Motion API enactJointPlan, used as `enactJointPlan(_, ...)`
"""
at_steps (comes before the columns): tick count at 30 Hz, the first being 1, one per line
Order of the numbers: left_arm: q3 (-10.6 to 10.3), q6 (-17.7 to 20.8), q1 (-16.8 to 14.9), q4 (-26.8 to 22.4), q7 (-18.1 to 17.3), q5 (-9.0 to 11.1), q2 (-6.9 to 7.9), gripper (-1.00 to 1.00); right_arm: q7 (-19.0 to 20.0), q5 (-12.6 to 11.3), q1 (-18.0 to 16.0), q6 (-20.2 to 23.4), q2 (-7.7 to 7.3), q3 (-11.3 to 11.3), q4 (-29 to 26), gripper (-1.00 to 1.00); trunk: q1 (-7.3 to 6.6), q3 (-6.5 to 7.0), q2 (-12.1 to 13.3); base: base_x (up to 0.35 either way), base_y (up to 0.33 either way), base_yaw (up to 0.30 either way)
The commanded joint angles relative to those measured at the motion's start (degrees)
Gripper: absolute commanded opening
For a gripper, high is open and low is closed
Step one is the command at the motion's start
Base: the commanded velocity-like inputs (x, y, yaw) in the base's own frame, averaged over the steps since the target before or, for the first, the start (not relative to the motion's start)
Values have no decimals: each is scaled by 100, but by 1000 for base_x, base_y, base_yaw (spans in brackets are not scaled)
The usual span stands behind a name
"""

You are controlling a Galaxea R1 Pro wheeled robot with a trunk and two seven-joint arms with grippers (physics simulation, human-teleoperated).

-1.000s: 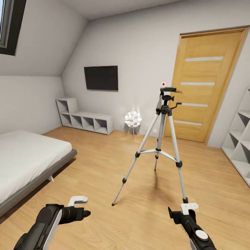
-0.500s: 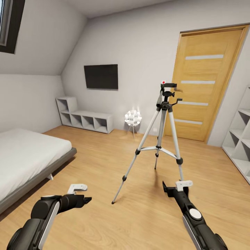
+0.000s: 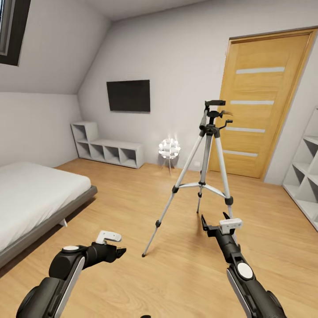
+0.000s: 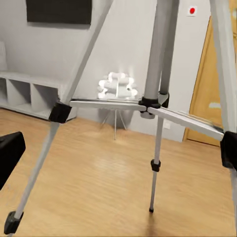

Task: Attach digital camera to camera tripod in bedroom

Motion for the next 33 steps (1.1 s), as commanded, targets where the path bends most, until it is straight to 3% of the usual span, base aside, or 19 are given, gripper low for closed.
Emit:
enactJointPlan(1,-63,21,-4,21,-10,-8,33,100,-5,-3,-82,-103,-4,14,-14,100,22,-24,-44,0,0,0)
enactJointPlan(13,-148,25,-5,34,7,-10,84,100,11,-2,-275,-994,-8,34,-887,100,286,-240,-526,0,0,0)
enactJointPlan(19,-140,25,-5,33,7,-10,123,100,4,-11,-278,-1088,-7,37,-981,100,417,-348,-766,0,0,0)
enactJointPlan(23,-186,11,-1,53,-13,-13,371,100,5,-20,-278,-1102,-3,40,-991,100,505,-419,-927,0,0,0)
enactJointPlan(24,-212,5,2,69,-32,-12,521,100,5,-24,-279,-1102,-2,41,-973,100,527,-437,-967,0,0,0)
enactJointPlan(29,-233,-6,3,52,-251,-12,775,100,1,-28,-279,-1108,-3,41,-908,100,637,-527,-1167,0,0,0)
enactJointPlan(30,-237,-22,2,36,-619,-14,901,100,3,-28,-279,-1112,-4,43,-885,100,659,-545,-1207,0,0,0)
enactJointPlan(33,-212,-154,2,21,-1132,-11,1010,100,10,-24,-279,-1115,-2,50,-870,100,725,-599,-1328,0,0,0)
